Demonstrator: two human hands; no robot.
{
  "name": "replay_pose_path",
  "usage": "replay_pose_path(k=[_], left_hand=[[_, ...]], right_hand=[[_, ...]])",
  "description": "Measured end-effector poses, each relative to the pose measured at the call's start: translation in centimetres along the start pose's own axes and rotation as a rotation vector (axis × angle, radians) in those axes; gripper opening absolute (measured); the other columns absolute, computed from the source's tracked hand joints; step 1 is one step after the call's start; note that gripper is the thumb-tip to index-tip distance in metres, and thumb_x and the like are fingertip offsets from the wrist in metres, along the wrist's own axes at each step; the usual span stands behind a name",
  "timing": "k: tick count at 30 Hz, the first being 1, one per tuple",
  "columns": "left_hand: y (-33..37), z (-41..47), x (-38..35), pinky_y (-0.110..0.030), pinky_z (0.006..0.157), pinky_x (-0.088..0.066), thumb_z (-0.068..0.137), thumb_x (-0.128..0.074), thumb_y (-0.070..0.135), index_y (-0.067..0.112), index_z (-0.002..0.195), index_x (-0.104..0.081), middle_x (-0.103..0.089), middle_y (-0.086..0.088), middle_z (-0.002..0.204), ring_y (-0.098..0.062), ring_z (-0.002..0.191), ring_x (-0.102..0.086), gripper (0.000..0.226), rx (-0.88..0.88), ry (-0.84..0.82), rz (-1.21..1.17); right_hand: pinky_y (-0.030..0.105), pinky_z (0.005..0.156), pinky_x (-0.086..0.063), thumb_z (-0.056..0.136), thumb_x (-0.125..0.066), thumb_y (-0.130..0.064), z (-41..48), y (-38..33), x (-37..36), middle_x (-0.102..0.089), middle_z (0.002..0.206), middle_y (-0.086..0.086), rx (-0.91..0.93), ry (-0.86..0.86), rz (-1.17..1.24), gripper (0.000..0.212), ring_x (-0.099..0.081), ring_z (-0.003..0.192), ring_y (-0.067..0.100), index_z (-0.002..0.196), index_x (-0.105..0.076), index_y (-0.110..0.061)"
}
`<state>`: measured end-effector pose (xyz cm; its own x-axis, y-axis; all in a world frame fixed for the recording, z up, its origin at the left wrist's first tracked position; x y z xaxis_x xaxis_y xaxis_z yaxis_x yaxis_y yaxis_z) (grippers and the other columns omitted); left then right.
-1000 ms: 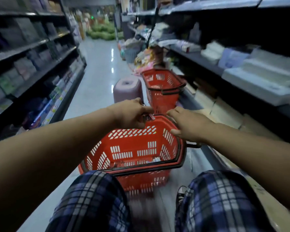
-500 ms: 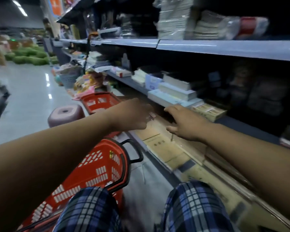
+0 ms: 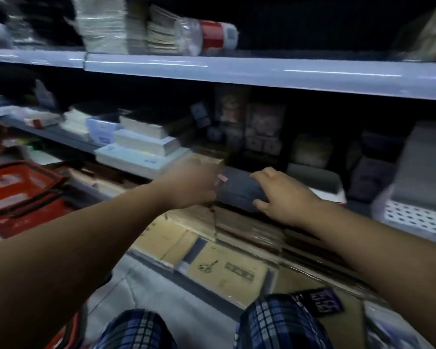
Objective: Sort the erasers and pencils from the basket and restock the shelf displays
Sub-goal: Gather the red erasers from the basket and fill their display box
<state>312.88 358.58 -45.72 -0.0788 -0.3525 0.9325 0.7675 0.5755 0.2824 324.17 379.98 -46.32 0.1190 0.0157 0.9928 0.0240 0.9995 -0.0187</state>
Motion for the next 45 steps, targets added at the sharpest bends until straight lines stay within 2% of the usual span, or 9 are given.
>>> replay_pose_path(k=[6,11,20,25,29,33,36,42,45], left_hand=[[3.3,5.8,-3.6,-0.028,0.08,-0.045,0.075,-0.065,0.049,0.046,0.119,-0.059,-0.065,-0.001,0.102,-0.018,0.094,-0.062,0.044,-0.045,-0.006,-0.237],[5.0,7.8,-5.2,-0.027,0.046,-0.048,0.085,-0.073,0.024,0.044,0.106,-0.069,-0.07,-0.001,0.072,-0.017,0.054,-0.059,0.029,0.154,0.115,-0.758],[4.3,6.4,-6.9,-0.029,0.046,-0.045,0.094,-0.066,0.021,0.024,0.106,-0.069,-0.065,-0.015,0.082,-0.026,0.059,-0.056,0.013,0.327,0.121,-1.379],[3.6,5.4,-7.1,-0.027,0.046,-0.044,0.096,-0.065,0.023,0.025,0.1,-0.062,-0.06,-0.014,0.084,-0.025,0.059,-0.054,0.005,0.353,0.143,-1.522],[3.6,5.3,-6.8,-0.026,0.045,-0.045,0.097,-0.063,0.025,0.02,0.108,-0.058,-0.059,-0.018,0.091,-0.025,0.061,-0.056,0.013,0.336,0.182,-1.637],[3.7,5.7,-7.0,-0.026,0.046,-0.047,0.097,-0.063,0.026,0.021,0.118,-0.056,-0.062,-0.02,0.097,-0.025,0.063,-0.059,0.023,0.293,0.234,-1.733],[3.5,5.8,-7.2,-0.027,0.047,-0.047,0.098,-0.062,0.027,0.018,0.126,-0.055,-0.064,-0.02,0.101,-0.024,0.067,-0.061,0.031,0.258,0.225,-1.764],[1.8,4.6,-9.1,-0.024,0.043,-0.044,0.097,-0.058,0.029,0.016,0.128,-0.053,-0.064,-0.019,0.101,-0.022,0.069,-0.06,0.034,0.189,0.15,-1.838],[1.3,4.7,-10.0,-0.024,0.042,-0.043,0.097,-0.058,0.03,0.013,0.138,-0.049,-0.065,-0.019,0.102,-0.022,0.07,-0.06,0.045,0.247,0.141,-1.855]], right_hand=[[0.04,0.106,-0.04,0.098,-0.053,-0.045,-3.2,5.6,-0.5,-0.045,0.14,0.008,-0.235,0.032,-0.039,0.057,-0.047,0.129,0.03,0.146,-0.039,-0.017],[0.043,0.103,-0.045,0.1,-0.048,-0.046,-4.0,6.1,-1.8,-0.053,0.139,0.01,-0.325,-0.089,0.019,0.051,-0.053,0.125,0.033,0.142,-0.041,-0.017],[0.044,0.088,-0.052,0.101,-0.041,-0.021,-1.8,3.1,-2.7,-0.066,0.116,0.009,-0.254,-0.009,0.141,0.027,-0.059,0.106,0.035,0.121,-0.06,-0.021],[0.042,0.079,-0.053,0.104,-0.04,-0.033,-1.6,2.6,-2.9,-0.066,0.095,0.0,-0.246,0.1,0.274,0.026,-0.06,0.091,0.027,0.094,-0.062,-0.024],[0.042,0.092,-0.053,0.102,-0.046,-0.029,-0.1,3.7,-2.0,-0.066,0.124,0.001,-0.334,0.238,0.386,0.029,-0.061,0.11,0.022,0.123,-0.066,-0.025],[0.032,0.097,-0.048,0.1,-0.055,-0.033,1.6,4.4,-1.8,-0.057,0.138,0.009,-0.436,-0.041,0.289,0.04,-0.055,0.122,0.027,0.136,-0.058,-0.015],[0.028,0.082,-0.042,0.1,-0.052,-0.039,1.7,4.0,-1.4,-0.062,0.123,0.01,-0.448,-0.19,0.205,0.034,-0.057,0.113,0.027,0.113,-0.064,-0.01],[0.03,0.093,-0.044,0.097,-0.057,-0.045,0.4,3.2,-1.7,-0.054,0.134,0.003,-0.456,-0.187,0.218,0.045,-0.048,0.123,0.023,0.133,-0.058,-0.017],[0.034,0.094,-0.049,0.097,-0.057,-0.042,0.6,2.8,-2.0,-0.059,0.125,0.003,-0.468,-0.106,0.203,0.039,-0.052,0.115,0.021,0.125,-0.062,-0.016]])
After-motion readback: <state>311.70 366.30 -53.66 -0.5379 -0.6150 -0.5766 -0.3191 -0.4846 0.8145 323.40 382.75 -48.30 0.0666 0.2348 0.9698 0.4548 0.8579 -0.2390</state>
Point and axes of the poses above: each hand's wrist, its own z-axis towards the middle knuckle, its own x-axis out of the back of the hand, y = z × x, the point moved 1 cm from there along z, towards the middle knuckle
